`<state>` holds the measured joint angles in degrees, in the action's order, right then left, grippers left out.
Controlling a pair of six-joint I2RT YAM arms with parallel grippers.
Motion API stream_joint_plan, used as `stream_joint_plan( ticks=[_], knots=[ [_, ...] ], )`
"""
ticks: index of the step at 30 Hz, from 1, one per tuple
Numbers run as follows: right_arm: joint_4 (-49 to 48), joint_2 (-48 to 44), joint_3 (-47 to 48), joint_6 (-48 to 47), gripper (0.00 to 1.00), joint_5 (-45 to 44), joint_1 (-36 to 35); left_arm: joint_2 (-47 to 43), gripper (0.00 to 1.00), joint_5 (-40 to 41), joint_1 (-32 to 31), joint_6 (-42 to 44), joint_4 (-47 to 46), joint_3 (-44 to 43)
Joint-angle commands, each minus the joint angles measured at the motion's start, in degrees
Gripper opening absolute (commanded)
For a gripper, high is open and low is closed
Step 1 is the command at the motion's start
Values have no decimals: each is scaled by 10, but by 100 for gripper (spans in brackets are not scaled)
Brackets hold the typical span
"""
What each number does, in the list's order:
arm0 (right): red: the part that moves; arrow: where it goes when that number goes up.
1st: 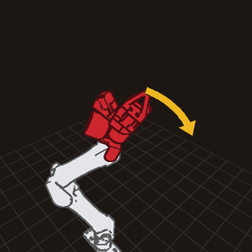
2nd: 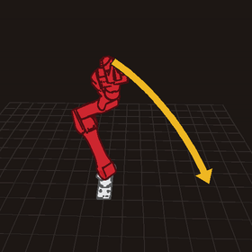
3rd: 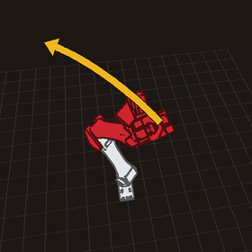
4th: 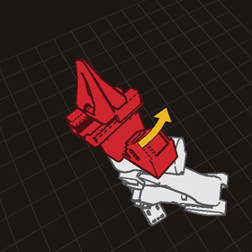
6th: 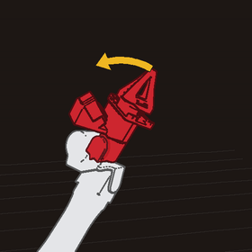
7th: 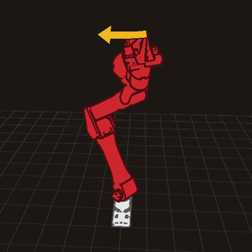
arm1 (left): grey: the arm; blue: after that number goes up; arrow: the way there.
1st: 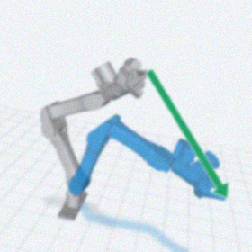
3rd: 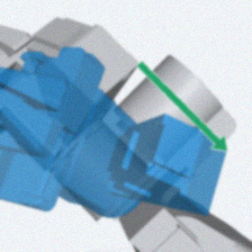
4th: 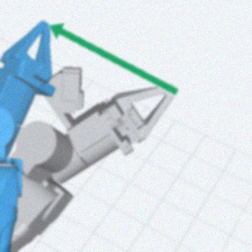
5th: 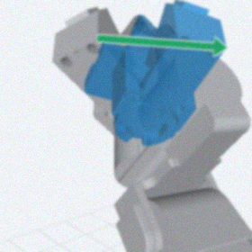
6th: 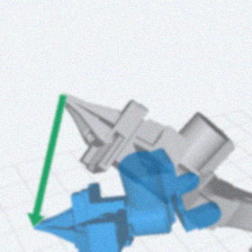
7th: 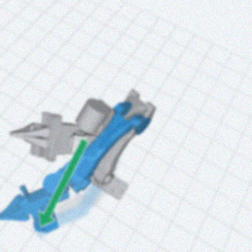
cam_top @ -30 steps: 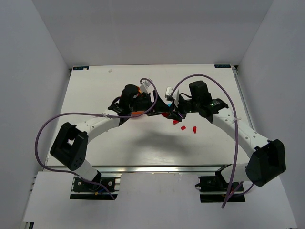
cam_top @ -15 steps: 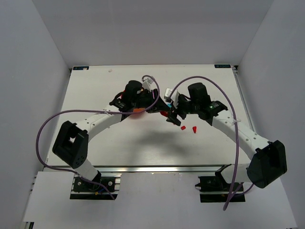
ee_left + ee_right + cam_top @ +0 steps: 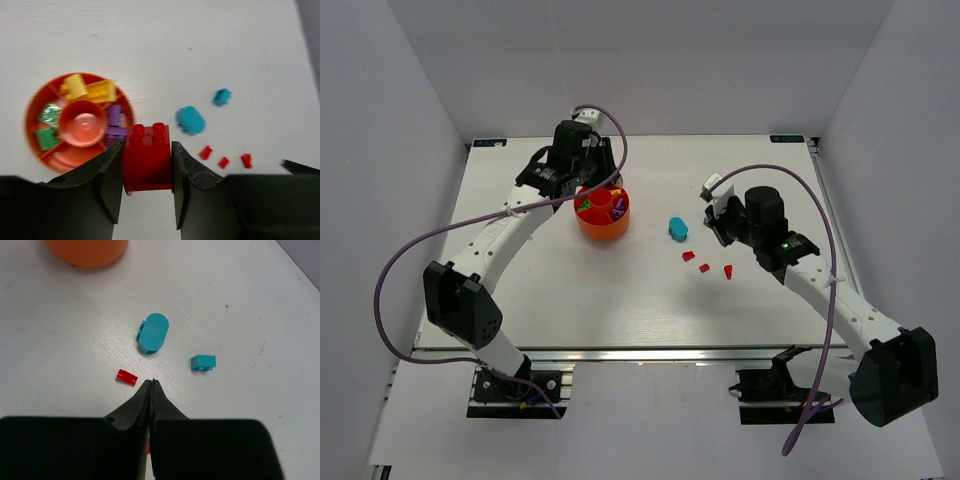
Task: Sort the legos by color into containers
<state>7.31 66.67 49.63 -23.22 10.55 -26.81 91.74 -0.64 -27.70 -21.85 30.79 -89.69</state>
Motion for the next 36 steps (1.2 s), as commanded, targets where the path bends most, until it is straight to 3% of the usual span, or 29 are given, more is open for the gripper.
stream_joint_plan(
  ticks=[1,5,22,25,26,28,29,32,36],
  knots=[
    [-35,-16,8,46,0,10,20,18,0,88,16,44,55,-22],
    [-18,-14,12,43,0,30,39,44,0,121,34,54,67,-45],
    [-17,-29,4,45,0,62,77,143,0,108,45,82,90,-99],
    [-16,-28,5,45,0,70,83,150,29,105,45,84,92,-104],
    [-14,-28,5,45,1,72,83,153,44,105,45,84,93,-106],
    [-13,-27,6,45,13,78,84,157,56,106,45,86,96,-109],
    [-12,-25,6,45,22,81,87,159,58,106,45,87,96,-115],
    [-10,-24,7,45,37,88,91,164,66,104,50,90,103,-130],
    [-8,-23,10,46,44,95,97,165,69,104,50,95,117,-152]
  ],
)
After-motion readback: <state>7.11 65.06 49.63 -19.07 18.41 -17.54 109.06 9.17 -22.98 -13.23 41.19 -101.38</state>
